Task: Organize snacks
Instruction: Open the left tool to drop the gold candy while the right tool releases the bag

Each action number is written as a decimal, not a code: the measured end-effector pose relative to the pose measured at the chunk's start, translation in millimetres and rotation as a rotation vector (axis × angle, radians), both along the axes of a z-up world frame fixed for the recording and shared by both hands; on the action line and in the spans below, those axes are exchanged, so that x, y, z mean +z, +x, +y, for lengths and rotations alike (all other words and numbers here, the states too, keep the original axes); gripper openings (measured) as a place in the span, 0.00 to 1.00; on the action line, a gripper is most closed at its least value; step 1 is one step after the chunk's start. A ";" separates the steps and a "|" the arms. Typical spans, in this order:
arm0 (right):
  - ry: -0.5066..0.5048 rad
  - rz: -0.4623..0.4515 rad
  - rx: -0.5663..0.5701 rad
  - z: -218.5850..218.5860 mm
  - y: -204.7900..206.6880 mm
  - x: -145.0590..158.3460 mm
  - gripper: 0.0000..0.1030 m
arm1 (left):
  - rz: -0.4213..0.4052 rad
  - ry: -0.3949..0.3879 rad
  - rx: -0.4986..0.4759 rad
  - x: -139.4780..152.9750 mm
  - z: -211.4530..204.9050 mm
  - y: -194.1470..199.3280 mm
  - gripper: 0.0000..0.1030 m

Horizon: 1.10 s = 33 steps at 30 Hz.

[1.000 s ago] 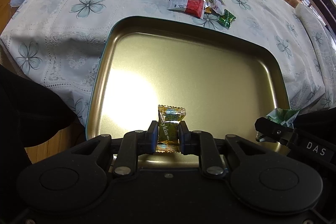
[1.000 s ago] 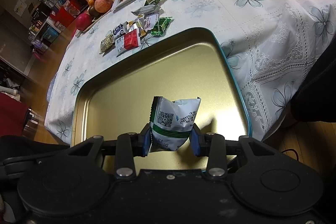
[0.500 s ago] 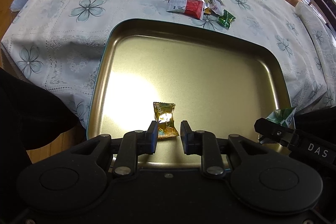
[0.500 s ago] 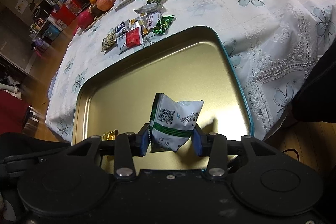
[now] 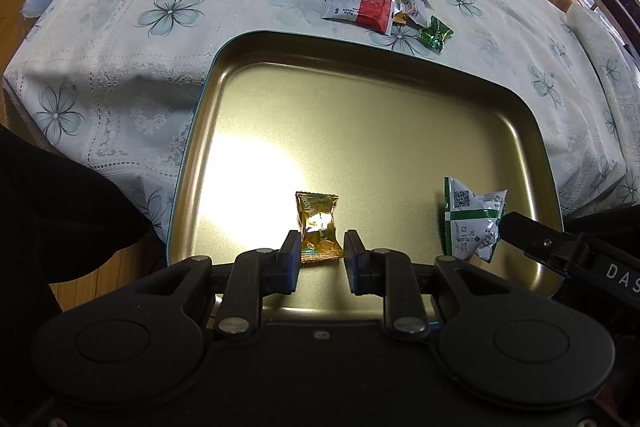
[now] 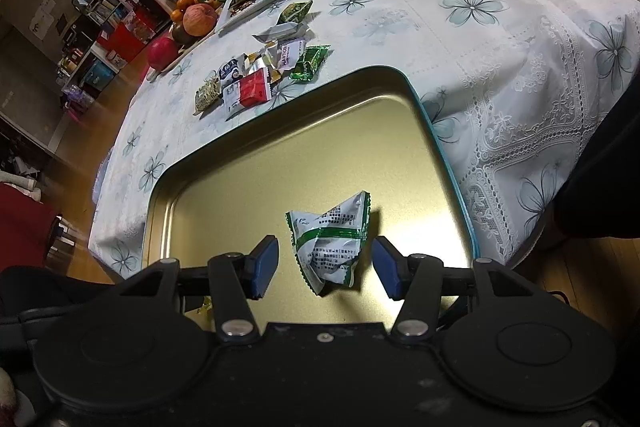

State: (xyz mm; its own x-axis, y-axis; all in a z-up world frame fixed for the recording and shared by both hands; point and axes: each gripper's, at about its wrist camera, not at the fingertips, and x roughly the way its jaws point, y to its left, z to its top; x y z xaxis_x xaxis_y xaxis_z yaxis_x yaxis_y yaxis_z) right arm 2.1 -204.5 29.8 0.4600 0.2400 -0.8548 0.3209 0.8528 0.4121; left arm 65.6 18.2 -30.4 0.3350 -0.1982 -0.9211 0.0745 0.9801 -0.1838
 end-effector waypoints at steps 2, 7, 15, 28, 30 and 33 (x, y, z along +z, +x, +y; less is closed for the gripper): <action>0.003 0.000 -0.001 -0.6 -0.2 -0.1 0.54 | 0.000 0.000 0.003 0.0 0.3 0.0 0.32; 0.001 0.000 0.004 -0.1 0.0 -0.2 0.54 | 0.001 0.004 0.002 0.0 0.1 0.0 0.32; -0.007 0.016 0.012 0.4 0.3 -1.2 0.54 | 0.005 0.018 0.006 -1.3 0.4 0.2 0.32; 0.053 0.144 0.027 -3.0 7.9 1.9 0.54 | 0.054 0.074 -0.006 3.0 -6.6 -1.1 0.32; 0.049 0.180 0.046 -2.2 12.4 3.7 0.54 | 0.071 0.090 -0.008 4.3 -7.9 -0.1 0.32; 0.041 0.221 0.088 0.4 18.8 6.0 0.54 | 0.119 0.071 -0.011 2.3 -6.3 3.0 0.32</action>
